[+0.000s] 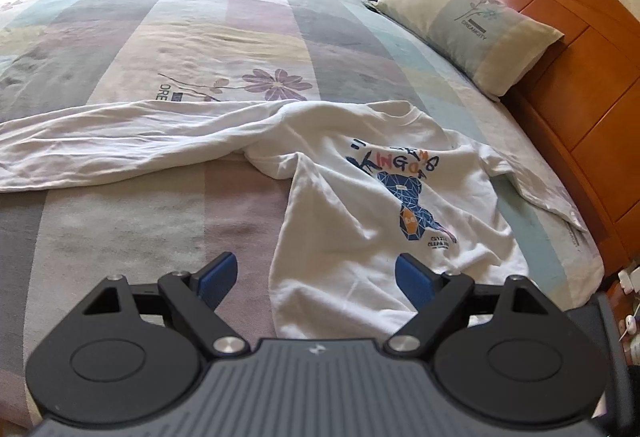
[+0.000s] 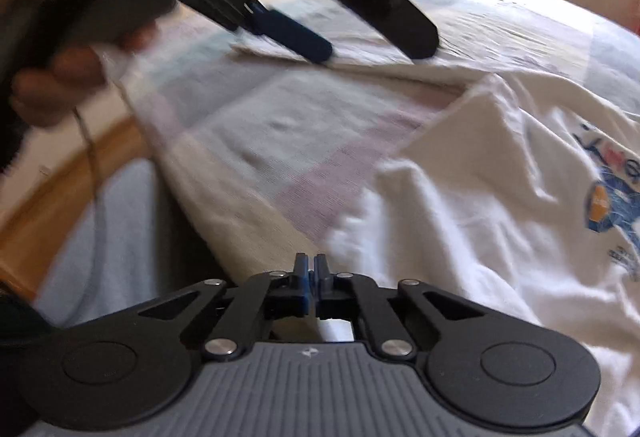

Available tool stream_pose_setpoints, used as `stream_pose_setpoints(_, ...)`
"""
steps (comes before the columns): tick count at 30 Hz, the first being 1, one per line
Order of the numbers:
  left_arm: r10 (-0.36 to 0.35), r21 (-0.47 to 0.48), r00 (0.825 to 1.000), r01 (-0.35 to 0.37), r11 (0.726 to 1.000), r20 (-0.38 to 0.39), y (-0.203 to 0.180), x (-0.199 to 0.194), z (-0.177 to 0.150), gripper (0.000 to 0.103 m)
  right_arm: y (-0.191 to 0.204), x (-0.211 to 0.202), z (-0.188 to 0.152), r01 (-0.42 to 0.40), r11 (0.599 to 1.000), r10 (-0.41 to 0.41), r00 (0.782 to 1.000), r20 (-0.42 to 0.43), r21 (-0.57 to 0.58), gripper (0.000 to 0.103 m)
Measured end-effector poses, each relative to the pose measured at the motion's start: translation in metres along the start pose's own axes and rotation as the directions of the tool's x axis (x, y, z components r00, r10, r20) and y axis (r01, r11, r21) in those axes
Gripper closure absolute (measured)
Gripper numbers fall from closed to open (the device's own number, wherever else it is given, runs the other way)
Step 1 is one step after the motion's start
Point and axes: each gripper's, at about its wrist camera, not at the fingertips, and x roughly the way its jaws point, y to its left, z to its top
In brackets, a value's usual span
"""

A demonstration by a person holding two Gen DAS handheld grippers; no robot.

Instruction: Fold clothes

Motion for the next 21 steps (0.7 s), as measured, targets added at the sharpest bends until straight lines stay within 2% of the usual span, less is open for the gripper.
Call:
stream_pose_setpoints(5, 0.023, 0.012, 1.0, -0.023, 1.0, -0.001, 0.002, -0.002, 0.003, 0.017, 0.002, 0.005, -0.002, -0.029, 1.0, 0.029, 0.999, -0.037, -0.007, 0.098)
stream_pose_setpoints(10, -0.009, -0.01, 0.999, 0.009, 1.0, -0.041, 0.006, 0.013, 0.002, 0.014, -0.019, -0.027, -0.005, 0.005, 0.998, -0.007, 1.0, 0.023, 0.06, 0.082)
stream_pose_setpoints(14, -0.017, -0.002, 0.997, 0.017, 1.0, -0.076, 0.004, 0.031, 0.0, 0.014, -0.038, -0.055, -0.007, 0.031, 0.993, -0.04, 0.996, 0.075, 0.117, 0.076)
stream_pose_setpoints(16, -0.042, 0.003, 0.996, 0.043, 0.999, -0.077, 0.003, 0.04, 0.001, 0.014, -0.052, -0.07, -0.012, 0.067, 0.984, -0.083, 0.992, 0.094, 0.163, 0.069)
stream_pose_setpoints(21, -0.078, 0.031, 0.996, 0.079, 0.996, -0.039, 0.001, 0.075, 0.021, 0.014, -0.084, -0.111, -0.029, 0.157, 0.943, -0.205, 0.968, 0.143, 0.293, 0.065)
